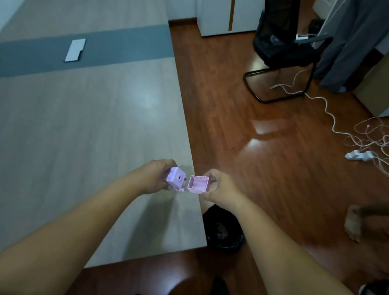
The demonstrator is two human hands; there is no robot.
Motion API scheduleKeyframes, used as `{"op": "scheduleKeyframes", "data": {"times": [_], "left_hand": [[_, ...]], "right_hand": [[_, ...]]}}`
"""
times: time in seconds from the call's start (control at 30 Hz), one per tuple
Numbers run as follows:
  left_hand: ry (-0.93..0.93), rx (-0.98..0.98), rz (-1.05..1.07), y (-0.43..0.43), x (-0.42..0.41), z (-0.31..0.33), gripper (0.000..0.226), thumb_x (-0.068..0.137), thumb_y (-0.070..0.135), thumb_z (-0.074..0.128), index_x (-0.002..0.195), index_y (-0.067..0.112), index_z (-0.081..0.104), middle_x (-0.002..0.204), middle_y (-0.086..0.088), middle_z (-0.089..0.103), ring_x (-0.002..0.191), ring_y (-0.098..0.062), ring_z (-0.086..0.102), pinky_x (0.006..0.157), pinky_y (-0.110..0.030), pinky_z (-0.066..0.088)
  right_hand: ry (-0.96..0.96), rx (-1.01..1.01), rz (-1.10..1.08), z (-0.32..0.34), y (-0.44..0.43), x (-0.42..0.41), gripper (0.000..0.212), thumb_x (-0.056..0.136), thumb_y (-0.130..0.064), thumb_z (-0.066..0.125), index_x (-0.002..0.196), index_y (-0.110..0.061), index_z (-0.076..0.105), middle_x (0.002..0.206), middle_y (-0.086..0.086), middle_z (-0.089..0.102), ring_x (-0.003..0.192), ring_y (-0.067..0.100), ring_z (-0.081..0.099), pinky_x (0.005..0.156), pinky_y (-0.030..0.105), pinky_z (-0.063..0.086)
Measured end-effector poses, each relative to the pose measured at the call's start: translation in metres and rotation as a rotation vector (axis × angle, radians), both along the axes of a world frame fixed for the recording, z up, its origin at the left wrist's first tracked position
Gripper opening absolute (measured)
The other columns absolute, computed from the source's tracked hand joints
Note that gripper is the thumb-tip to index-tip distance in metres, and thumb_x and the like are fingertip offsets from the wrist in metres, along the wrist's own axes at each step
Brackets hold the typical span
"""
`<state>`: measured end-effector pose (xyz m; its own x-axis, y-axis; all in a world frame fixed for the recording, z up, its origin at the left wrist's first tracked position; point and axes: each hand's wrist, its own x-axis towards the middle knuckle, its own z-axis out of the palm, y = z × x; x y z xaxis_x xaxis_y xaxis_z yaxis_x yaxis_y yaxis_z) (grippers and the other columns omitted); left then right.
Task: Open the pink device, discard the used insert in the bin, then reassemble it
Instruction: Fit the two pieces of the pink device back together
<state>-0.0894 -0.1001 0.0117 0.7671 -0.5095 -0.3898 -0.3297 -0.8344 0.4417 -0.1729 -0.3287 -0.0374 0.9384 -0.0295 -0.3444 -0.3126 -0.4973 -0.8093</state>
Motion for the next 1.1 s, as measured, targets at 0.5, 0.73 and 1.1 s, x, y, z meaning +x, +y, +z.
{"op": "scheduleKeyframes", "data": {"times": [0.5, 0.73, 1.1], "left_hand": [[-0.252, -0.118, 0.009, 0.129, 0.012, 0.080, 0.040, 0.072, 0.022, 0.080, 0.107, 0.026, 0.060, 0.097, 0.003, 0.068, 0.083, -0.019, 0.064, 0.076, -0.040, 0.056], [-0.242, -0.146, 0.080, 0.175, 0.015, 0.076, 0.039, 0.073, 0.026, 0.081, 0.107, 0.026, 0.062, 0.092, 0.007, 0.065, 0.080, -0.016, 0.061, 0.071, -0.031, 0.052], [-0.091, -0.168, 0.088, 0.214, 0.016, 0.050, 0.045, 0.070, 0.042, 0.080, 0.109, 0.032, 0.060, 0.095, 0.009, 0.063, 0.082, -0.015, 0.061, 0.067, -0.031, 0.051]], "right_hand": [[-0.286, -0.084, 0.185, 0.079, 0.128, 0.045, 0.030, 0.071, -0.025, 0.080, 0.099, -0.028, 0.070, 0.091, -0.010, 0.072, 0.054, 0.003, 0.060, 0.050, 0.022, 0.050], [-0.282, -0.124, 0.209, 0.078, 0.174, 0.052, 0.030, 0.069, -0.040, 0.080, 0.095, -0.034, 0.067, 0.091, -0.010, 0.071, 0.065, 0.011, 0.068, 0.058, 0.031, 0.058], [-0.231, -0.240, 0.205, 0.065, 0.213, 0.051, 0.036, 0.074, -0.036, 0.079, 0.107, -0.027, 0.069, 0.092, -0.005, 0.071, 0.072, 0.016, 0.067, 0.061, 0.032, 0.058]]}}
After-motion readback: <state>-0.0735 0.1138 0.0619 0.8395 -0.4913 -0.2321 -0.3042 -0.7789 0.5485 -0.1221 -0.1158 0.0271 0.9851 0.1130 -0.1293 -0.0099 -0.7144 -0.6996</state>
